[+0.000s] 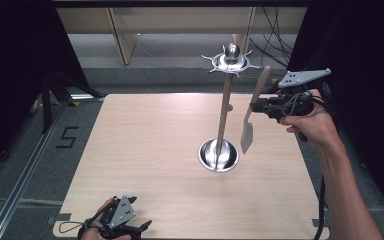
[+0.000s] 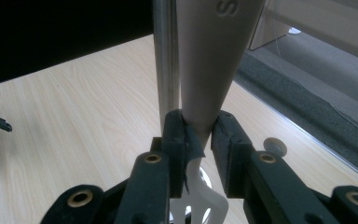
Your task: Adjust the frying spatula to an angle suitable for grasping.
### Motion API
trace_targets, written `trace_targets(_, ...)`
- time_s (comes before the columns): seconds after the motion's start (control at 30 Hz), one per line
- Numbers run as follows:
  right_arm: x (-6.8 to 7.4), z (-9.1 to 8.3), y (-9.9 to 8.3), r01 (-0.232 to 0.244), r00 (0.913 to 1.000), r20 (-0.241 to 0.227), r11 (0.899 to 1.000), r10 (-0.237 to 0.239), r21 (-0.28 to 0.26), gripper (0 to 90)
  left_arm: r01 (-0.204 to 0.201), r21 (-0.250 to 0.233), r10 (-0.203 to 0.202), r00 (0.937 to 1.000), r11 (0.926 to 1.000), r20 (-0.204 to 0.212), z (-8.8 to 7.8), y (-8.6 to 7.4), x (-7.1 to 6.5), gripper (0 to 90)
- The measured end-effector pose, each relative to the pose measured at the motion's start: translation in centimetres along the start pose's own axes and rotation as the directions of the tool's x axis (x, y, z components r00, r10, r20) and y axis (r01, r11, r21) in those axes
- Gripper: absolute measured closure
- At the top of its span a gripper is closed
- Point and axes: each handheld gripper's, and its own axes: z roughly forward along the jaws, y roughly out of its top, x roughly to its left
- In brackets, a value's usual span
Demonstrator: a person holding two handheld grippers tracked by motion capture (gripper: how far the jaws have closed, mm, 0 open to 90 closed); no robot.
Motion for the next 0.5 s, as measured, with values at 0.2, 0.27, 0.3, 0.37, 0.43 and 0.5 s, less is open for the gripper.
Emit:
trace_targets(0.2,-0.19,0.11,0.45,-0.005,0.9999,-0.013,1.0,0.005,0.002,76.2,0.001,-0.002,-0.001,1.0,1.0,0.001,-0.01,0.0,0.0,15.4)
trace_targets(0.27,-0.15,0.16,0.52,0.0,0.9999,-0.014,1.0,0.0,0.005,76.2,-0.001,0.001,0.001,1.0,1.0,-0.001,0.0,0.0,0.01,15.4)
trace_targets(0.3,-0.07,0.29,0.64,-0.003,0.9997,-0.023,1.0,0.003,0.008,76.2,-0.008,0.004,0.008,1.0,1.0,0.002,0.01,0.0,0.05,15.4)
trace_targets(0.37,-0.11,0.41,0.77,0.0,0.9998,-0.018,1.0,0.0,0.018,76.2,-0.008,0.003,0.008,1.0,1.0,0.002,0.01,0.01,0.04,15.4)
trace_targets(0.43,-0.27,0.62,0.86,0.01,0.9998,-0.018,1.0,-0.009,0.022,76.2,-0.005,0.001,0.005,1.0,1.0,0.002,-0.01,0.02,0.02,15.4)
trace_targets(0.5,-0.23,0.88,0.86,-0.006,0.9999,-0.013,1.0,0.007,0.014,76.2,-0.003,0.0,0.003,1.0,1.0,0.001,-0.01,0.01,0.02,15.4)
